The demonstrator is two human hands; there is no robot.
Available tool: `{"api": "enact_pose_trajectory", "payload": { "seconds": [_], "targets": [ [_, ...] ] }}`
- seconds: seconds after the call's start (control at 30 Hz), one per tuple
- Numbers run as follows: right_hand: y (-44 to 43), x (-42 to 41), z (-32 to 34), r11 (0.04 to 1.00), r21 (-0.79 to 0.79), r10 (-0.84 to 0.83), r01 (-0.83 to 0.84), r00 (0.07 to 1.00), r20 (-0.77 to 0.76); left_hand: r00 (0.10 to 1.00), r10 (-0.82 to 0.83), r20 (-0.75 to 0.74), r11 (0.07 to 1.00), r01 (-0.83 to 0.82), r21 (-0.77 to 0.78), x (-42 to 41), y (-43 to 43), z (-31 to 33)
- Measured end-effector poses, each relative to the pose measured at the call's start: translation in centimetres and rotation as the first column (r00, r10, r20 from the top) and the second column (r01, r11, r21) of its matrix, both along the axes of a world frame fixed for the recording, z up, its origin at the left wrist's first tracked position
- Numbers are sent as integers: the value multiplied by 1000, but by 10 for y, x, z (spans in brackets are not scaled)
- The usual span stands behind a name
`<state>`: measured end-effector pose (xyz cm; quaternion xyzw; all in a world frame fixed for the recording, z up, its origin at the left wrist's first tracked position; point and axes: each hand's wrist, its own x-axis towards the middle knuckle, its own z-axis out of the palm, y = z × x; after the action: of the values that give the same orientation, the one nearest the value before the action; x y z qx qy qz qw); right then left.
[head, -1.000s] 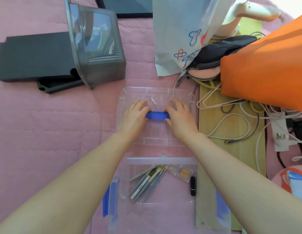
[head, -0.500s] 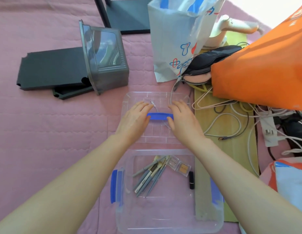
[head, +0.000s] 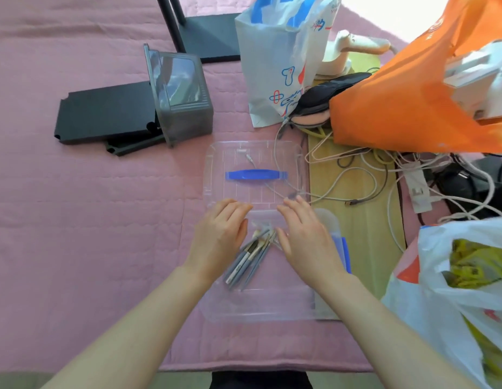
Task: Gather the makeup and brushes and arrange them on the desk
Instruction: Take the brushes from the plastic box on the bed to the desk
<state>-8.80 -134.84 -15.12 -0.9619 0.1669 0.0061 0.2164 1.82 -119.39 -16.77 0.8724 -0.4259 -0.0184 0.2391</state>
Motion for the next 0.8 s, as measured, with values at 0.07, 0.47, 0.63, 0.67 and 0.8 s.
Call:
{"api": "enact_pose_trajectory", "payload": {
  "seconds": [0.07, 0.47, 0.63, 0.67, 0.8],
  "targets": [
    [6, -18, -5, 1000, 15, -4, 5, 1000, -27, 1000, -14, 10, 1000, 14, -15, -18, 5, 0],
    [16, -78, -47, 987, 108, -56, 116, 891, -450, 975, -124, -182, 945, 172, 278, -74, 1, -52],
    [11, -64, -68, 978, 105, -101, 177, 857, -505, 964, -209, -162, 889, 257, 380, -70, -25, -72],
    [9, -61, -75, 979, 94, -109, 181, 853, -510, 962, -231, -145, 873, 270, 406, -69, -30, -77],
    [3, -47, -95, 988, 54, -98, 144, 859, -502, 948, -308, -77, 845, 310, 436, -62, -44, -98]
  ]
}}
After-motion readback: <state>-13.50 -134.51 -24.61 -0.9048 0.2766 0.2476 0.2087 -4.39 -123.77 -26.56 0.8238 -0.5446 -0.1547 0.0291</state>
